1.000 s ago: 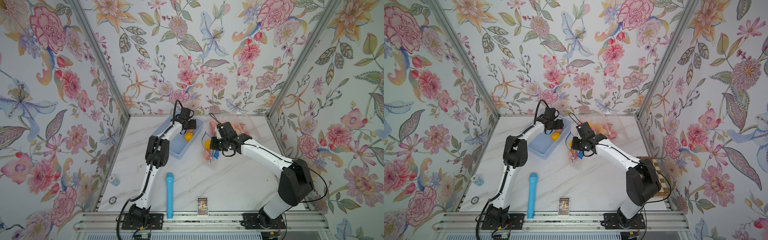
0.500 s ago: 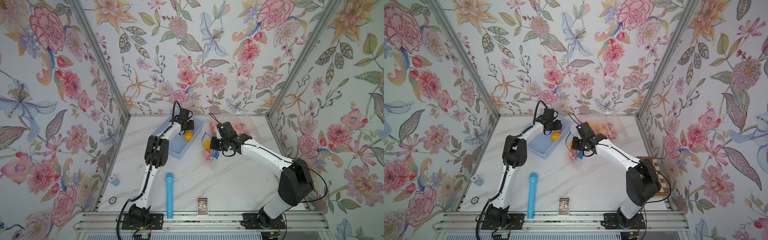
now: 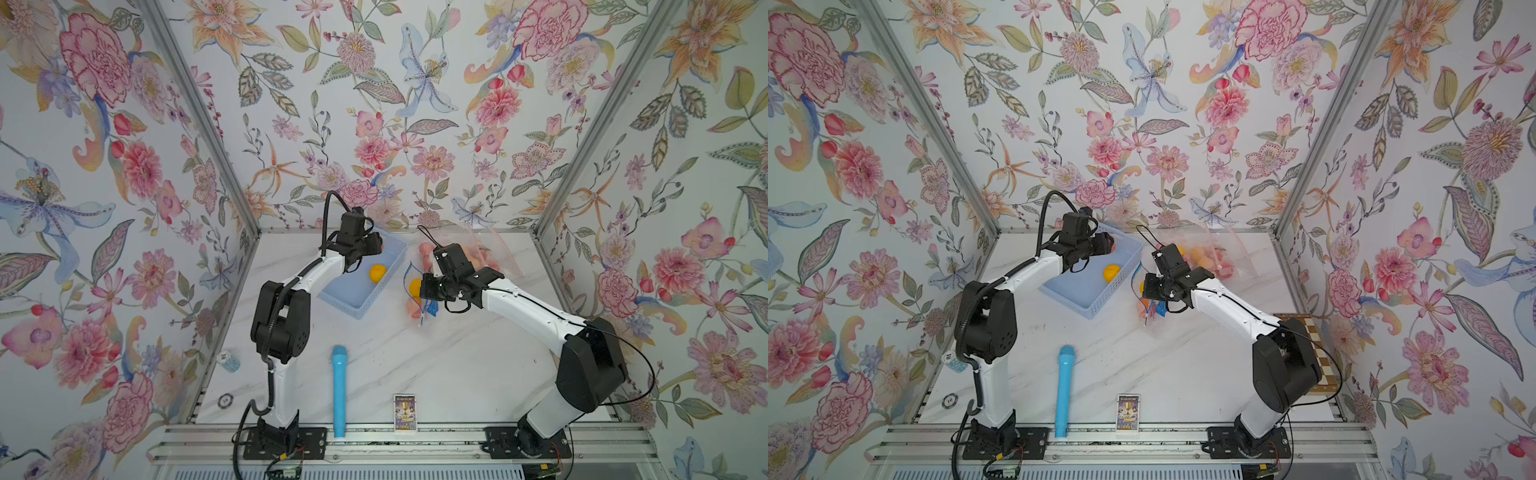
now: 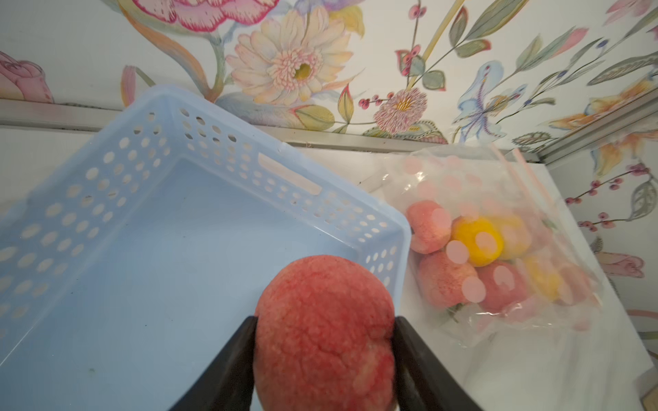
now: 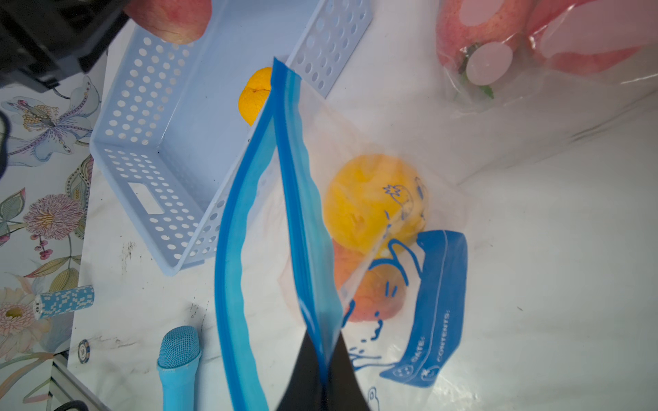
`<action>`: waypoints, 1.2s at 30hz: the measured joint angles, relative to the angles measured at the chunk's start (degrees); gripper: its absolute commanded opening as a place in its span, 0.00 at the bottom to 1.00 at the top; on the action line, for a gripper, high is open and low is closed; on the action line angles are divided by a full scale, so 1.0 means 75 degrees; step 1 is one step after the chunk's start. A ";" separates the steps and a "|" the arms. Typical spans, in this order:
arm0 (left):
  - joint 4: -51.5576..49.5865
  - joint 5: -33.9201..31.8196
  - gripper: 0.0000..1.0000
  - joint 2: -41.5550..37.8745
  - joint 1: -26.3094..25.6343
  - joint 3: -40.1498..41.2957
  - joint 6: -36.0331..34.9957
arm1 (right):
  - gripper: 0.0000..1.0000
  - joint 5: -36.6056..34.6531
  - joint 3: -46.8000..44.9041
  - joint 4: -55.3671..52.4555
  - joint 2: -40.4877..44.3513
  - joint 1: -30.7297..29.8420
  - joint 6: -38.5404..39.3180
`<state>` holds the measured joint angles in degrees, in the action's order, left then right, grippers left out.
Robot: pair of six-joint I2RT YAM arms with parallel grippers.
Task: Place the peach in a zip-top bag and seal the zipper
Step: Pick up the peach from the basket, then place the peach in the zipper food storage bag.
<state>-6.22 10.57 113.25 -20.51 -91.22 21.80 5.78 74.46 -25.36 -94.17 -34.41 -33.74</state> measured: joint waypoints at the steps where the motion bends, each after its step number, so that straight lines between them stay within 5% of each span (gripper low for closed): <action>1: 0.0152 0.0035 0.53 -0.0259 -0.0003 0.0265 0.0041 | 0.00 0.0000 0.0000 0.0020 0.0000 0.0000 0.0026; 9: 0.1241 0.0414 0.53 -0.2369 -0.0248 0.2428 0.0388 | 0.00 0.0067 0.0015 0.0367 -0.0044 -0.0017 0.0300; 16: 0.1716 0.0793 0.53 -0.3404 -0.1032 0.3045 0.0589 | 0.00 0.0181 0.0169 0.0571 -0.0332 -0.0189 0.0525; 24: 0.1918 0.0970 0.54 -0.3386 -0.1667 0.3182 0.0685 | 0.00 0.0262 0.0423 0.0650 -0.0460 -0.0364 0.0670; 36: 0.1684 0.0533 0.55 -0.2876 -0.1714 0.3599 0.0708 | 0.00 0.0350 0.0516 0.0752 -0.0624 -0.0367 0.0664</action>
<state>6.42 14.57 91.68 -33.36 -64.23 27.11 8.40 78.32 -19.73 -98.85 -37.17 -28.75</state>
